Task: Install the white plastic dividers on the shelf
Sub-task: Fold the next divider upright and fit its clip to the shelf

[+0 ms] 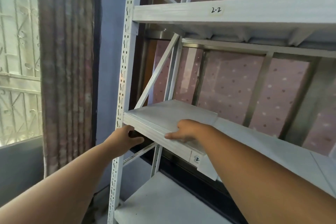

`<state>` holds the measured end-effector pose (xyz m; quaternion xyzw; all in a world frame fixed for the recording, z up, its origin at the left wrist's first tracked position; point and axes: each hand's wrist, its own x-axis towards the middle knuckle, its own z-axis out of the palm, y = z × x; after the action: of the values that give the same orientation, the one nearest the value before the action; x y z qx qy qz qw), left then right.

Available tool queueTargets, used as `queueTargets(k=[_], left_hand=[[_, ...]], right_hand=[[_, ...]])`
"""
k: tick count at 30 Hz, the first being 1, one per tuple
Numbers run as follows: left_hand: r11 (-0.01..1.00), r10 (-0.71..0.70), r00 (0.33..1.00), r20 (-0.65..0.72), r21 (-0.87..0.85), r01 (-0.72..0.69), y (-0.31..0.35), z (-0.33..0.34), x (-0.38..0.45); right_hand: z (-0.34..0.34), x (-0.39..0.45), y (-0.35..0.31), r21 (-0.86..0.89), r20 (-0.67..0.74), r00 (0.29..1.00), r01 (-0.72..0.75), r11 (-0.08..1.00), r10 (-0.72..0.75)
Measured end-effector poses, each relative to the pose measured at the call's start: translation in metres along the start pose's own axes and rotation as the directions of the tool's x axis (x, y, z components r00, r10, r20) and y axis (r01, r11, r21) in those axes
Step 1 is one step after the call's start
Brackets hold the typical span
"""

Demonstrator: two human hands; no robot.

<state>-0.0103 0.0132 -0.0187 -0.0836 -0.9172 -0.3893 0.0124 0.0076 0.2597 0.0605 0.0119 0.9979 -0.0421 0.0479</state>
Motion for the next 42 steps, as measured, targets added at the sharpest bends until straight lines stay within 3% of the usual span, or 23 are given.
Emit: queueTargets(k=[3,8,11,13,16,19,23,27,31,38,42], left_hand=[[1.000,-0.018,0.999,0.040,-0.010,0.018,-0.001,-0.002,0.000],[0.959,-0.090,0.992,0.091,-0.261,0.111,0.026,-0.004,0.001],[0.754,-0.240,0.963,0.119,-0.602,0.262,0.048,-0.008,0.000],[0.614,-0.250,0.955,0.159,-0.736,0.284,0.059,-0.009,-0.001],[0.435,-0.126,0.977,0.171,-0.876,0.209,0.075,-0.010,-0.006],[0.348,0.089,0.984,0.152,-0.931,0.113,0.103,-0.005,-0.014],[0.358,0.305,0.950,0.071,-0.932,-0.045,0.155,0.002,-0.030],[0.483,0.420,0.904,0.077,-0.862,-0.151,0.201,0.014,-0.039],[0.522,0.483,0.873,0.064,-0.822,-0.229,0.225,0.025,-0.039],[0.659,0.546,0.833,0.090,-0.660,-0.361,0.241,0.035,-0.034],[0.688,0.585,0.803,0.114,-0.594,-0.417,0.242,0.037,-0.029]], right_hand=[[0.013,0.000,-0.003,-0.101,-0.102,0.994,0.035,0.994,-0.046],[0.009,-0.017,-0.019,-0.173,-0.188,0.971,0.115,0.978,-0.147],[0.007,-0.027,-0.021,-0.111,-0.213,0.965,0.133,0.985,-0.154],[0.005,-0.036,-0.017,-0.061,-0.245,0.960,0.124,0.990,-0.136],[-0.003,-0.051,-0.011,0.022,-0.314,0.943,0.122,0.992,-0.109],[-0.014,-0.069,-0.001,0.136,-0.423,0.903,0.151,0.979,-0.081],[-0.027,-0.095,0.018,0.216,-0.492,0.870,0.168,0.962,-0.041],[-0.030,-0.110,0.041,0.430,-0.521,0.853,0.242,0.870,0.020],[-0.025,-0.116,0.059,0.507,-0.590,0.805,0.304,0.806,0.068],[0.002,-0.099,0.068,0.708,-0.540,0.817,0.310,0.635,0.203],[0.009,-0.097,0.062,0.702,-0.561,0.796,0.311,0.641,0.228]])
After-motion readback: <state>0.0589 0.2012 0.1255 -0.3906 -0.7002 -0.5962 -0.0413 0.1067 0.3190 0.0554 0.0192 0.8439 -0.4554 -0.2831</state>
